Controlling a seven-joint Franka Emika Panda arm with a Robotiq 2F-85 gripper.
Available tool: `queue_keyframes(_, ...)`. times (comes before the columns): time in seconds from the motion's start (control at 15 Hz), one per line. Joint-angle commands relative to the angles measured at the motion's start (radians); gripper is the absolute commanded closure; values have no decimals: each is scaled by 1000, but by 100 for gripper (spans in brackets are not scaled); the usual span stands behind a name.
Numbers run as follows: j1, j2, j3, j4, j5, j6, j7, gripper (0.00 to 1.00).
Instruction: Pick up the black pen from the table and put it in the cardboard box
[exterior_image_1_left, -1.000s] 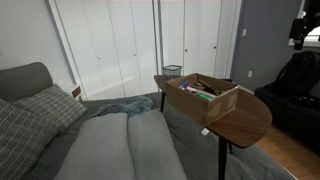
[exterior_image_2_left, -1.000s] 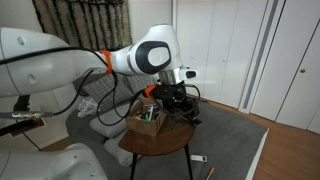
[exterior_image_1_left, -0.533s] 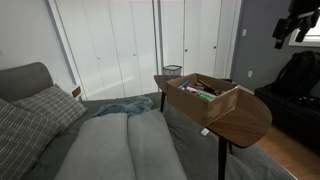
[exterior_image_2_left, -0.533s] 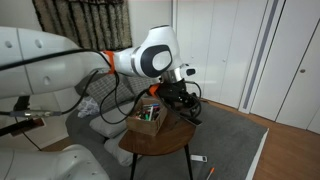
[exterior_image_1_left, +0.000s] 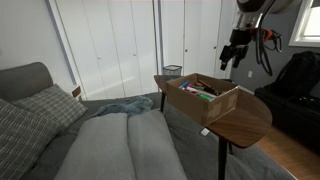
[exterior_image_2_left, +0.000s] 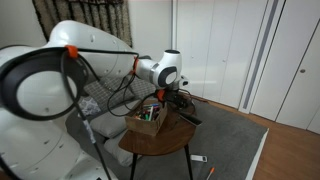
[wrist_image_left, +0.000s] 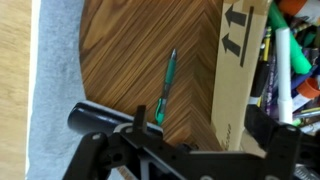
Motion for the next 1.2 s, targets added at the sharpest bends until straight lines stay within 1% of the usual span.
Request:
queue_keyframes(0.0,-54,153,-13,98,55,-136,-17,0)
queue_keyframes(0.07,-47,92,23,39,29,-63,-12,0)
queue_keyframes(0.2,-65,129,25,48,28,-62,-16,0)
queue_keyframes(0.33,-63,121,32,48,28,-62,-15,0)
queue_keyframes(0.4,-66,128,45,51,4,-40,40,0)
queue_keyframes(0.53,-78,149,56,51,-24,8,97,0)
queue_keyframes(0.67,-83,169,47,42,34,62,93,0)
queue_keyframes(0.93,-75,231,30,40,267,127,-90,0)
queue_keyframes(1.07,-84,260,34,42,346,136,-150,0)
queue_keyframes(1.13,-90,272,38,42,363,137,-160,1)
